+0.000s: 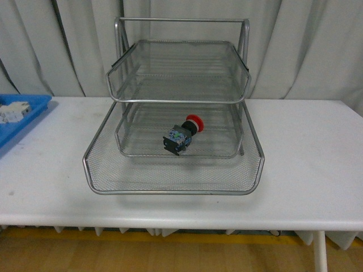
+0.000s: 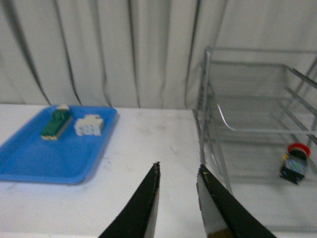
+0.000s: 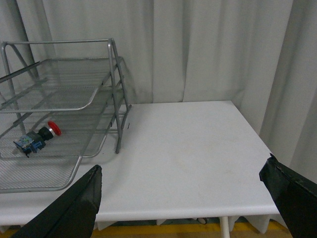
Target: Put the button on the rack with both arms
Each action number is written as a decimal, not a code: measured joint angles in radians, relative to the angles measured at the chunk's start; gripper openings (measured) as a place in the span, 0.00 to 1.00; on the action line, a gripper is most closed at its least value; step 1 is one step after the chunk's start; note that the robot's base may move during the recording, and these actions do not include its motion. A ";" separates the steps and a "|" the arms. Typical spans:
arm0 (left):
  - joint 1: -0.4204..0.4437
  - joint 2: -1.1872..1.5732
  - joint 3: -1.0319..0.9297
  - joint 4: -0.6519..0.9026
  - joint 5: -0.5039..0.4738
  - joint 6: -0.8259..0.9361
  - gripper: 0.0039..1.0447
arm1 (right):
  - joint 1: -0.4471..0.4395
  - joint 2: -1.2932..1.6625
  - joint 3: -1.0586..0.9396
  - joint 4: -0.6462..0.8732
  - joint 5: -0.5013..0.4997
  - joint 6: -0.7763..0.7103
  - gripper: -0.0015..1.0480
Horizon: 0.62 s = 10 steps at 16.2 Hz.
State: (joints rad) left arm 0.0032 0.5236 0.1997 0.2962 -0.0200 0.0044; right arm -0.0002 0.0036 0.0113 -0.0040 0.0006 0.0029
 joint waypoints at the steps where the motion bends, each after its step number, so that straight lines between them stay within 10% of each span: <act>1: 0.005 -0.021 -0.003 0.010 0.002 -0.001 0.19 | 0.000 0.000 0.000 0.000 0.000 0.000 0.94; 4: -0.008 -0.072 -0.029 0.014 0.021 -0.005 0.01 | 0.000 0.000 0.000 0.000 0.000 0.000 0.94; 10: -0.004 -0.199 -0.130 -0.046 0.020 -0.003 0.01 | 0.000 0.000 0.000 0.000 0.000 0.000 0.94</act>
State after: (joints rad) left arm -0.0010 0.3244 0.0700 0.2501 0.0002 0.0010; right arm -0.0002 0.0036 0.0113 -0.0036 0.0006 0.0029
